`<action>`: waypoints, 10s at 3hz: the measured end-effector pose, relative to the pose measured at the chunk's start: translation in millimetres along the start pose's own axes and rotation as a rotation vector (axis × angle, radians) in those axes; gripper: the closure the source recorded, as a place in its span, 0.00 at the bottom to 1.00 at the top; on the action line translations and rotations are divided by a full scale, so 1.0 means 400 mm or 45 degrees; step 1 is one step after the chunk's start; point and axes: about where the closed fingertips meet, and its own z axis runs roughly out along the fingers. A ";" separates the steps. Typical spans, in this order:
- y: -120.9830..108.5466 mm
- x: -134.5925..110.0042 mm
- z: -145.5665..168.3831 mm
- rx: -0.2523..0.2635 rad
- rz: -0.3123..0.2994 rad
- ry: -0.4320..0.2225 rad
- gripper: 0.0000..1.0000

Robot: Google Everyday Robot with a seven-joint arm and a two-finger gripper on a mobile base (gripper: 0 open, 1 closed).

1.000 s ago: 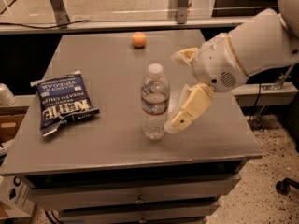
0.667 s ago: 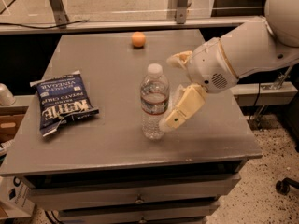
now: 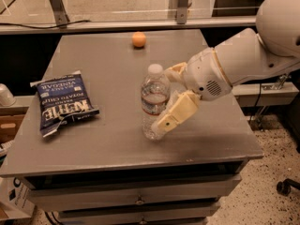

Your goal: Move water bottle near orange

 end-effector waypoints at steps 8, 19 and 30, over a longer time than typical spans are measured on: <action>-0.133 -0.063 -0.171 0.215 0.114 -0.389 1.00; -0.957 -0.075 0.013 0.515 0.240 -0.392 1.00; -0.688 0.047 -0.337 0.559 0.205 -0.385 0.00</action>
Offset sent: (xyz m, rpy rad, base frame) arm -0.0144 0.0242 -0.0093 0.1811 0.1606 -0.0439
